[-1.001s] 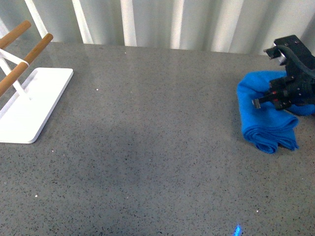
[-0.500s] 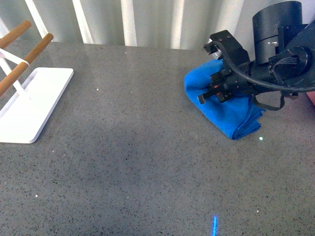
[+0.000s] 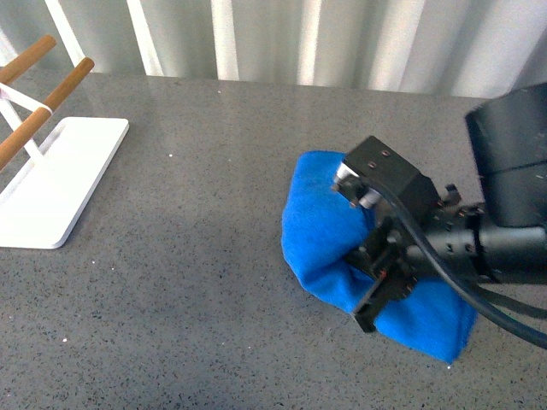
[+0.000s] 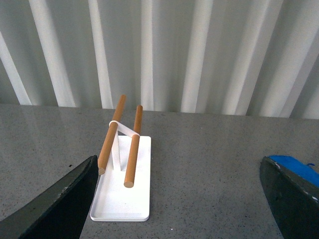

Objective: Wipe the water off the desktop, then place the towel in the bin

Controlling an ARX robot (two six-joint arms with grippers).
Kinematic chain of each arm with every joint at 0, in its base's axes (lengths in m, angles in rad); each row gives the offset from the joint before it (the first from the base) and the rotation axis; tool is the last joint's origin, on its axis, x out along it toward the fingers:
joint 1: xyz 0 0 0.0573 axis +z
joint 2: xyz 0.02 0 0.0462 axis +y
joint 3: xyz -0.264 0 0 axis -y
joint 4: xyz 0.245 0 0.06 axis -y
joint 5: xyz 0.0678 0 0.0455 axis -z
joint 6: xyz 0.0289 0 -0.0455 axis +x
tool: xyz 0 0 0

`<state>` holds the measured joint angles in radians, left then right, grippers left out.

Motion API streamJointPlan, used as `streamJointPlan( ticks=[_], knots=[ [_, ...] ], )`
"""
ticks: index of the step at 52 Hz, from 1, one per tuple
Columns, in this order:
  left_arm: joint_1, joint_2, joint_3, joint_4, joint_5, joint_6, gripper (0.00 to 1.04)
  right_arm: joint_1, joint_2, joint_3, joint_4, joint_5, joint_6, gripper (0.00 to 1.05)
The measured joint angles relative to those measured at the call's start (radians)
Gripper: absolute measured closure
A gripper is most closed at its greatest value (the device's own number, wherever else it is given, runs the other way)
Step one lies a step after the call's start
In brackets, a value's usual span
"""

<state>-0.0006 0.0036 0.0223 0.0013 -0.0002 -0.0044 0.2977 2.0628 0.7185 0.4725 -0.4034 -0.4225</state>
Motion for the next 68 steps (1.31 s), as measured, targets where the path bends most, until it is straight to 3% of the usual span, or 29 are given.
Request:
streamJointPlan(
  ticks=[15, 39, 53, 68],
  knots=[
    [0.0, 0.0, 0.0, 0.0, 0.0, 0.0, 0.07, -0.229, -0.372, -0.247, -0.055, -0.123, -0.042, 1.01],
    [0.0, 0.0, 0.0, 0.0, 0.0, 0.0, 0.07, -0.535, -0.34, -0.17, -0.167, -0.105, -0.248, 1.01],
    [0.0, 0.0, 0.0, 0.0, 0.0, 0.0, 0.07, -0.58, -0.296, -0.093, -0.171, -0.072, -0.269, 1.01],
    [0.0, 0.0, 0.0, 0.0, 0.0, 0.0, 0.07, -0.499, -0.348, 0.011, -0.223, -0.054, -0.253, 1.01]
  ],
)
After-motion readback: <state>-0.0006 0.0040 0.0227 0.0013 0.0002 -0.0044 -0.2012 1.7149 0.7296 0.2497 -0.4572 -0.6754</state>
